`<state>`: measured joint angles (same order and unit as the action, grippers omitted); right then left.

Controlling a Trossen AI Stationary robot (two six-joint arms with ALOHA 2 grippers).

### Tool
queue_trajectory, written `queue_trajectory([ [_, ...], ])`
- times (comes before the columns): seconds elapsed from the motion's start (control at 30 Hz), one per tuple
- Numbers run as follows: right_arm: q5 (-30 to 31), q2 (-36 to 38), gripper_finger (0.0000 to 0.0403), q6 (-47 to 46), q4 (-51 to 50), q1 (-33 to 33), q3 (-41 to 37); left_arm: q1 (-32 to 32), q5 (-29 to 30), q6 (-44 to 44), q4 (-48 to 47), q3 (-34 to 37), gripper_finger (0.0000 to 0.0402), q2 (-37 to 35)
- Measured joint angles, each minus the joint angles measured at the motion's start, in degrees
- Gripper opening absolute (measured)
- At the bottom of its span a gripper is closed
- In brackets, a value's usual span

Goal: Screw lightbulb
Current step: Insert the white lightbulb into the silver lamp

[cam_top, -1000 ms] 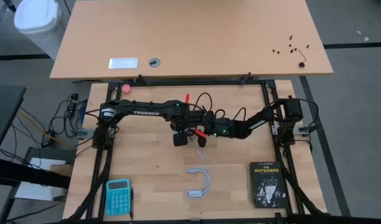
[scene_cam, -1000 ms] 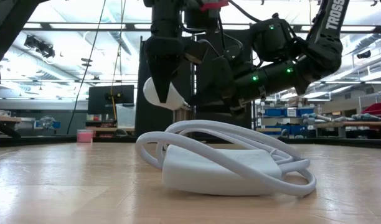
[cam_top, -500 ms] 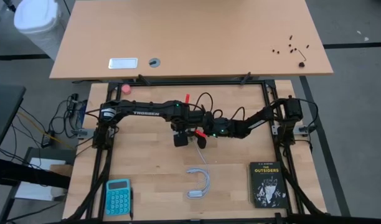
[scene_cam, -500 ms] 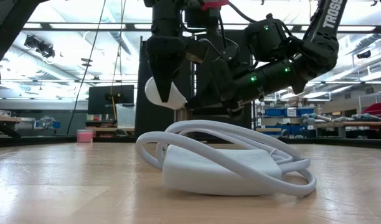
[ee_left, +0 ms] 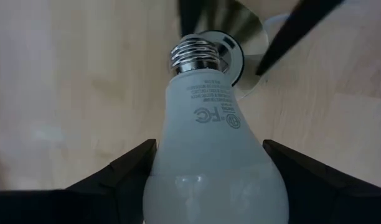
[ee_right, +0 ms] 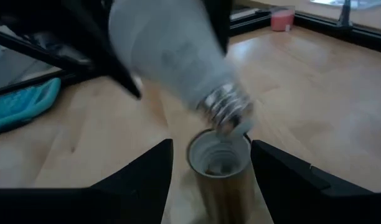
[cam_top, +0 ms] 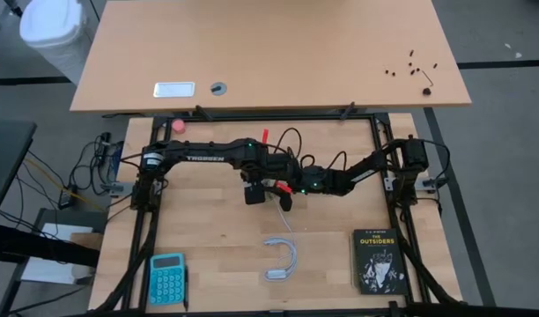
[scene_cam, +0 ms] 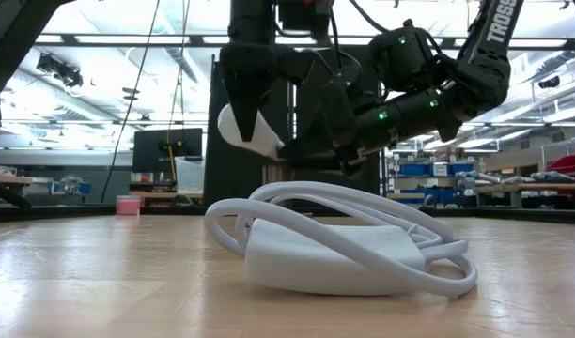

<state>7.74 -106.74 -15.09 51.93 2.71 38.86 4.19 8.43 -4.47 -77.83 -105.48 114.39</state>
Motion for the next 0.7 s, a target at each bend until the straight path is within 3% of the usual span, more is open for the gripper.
queue_trajectory([
  [0.2, 2.16, 0.00, 0.0227, -1.64, -0.58, 0.03, -0.08, 0.04, -0.12, -0.02, -1.96, -3.33, 0.0283, -0.13],
  [0.4, 9.29, -0.02, 0.0227, -2.70, -0.41, 1.35, -0.99, 0.02, -1.36, -0.07, -2.95, -3.01, 0.0283, -0.11],
  [0.7, 9.75, -0.02, 0.0227, -2.73, 2.76, 3.81, -0.65, 0.02, -2.42, -0.65, -2.08, -2.94, 0.0283, 0.05],
])
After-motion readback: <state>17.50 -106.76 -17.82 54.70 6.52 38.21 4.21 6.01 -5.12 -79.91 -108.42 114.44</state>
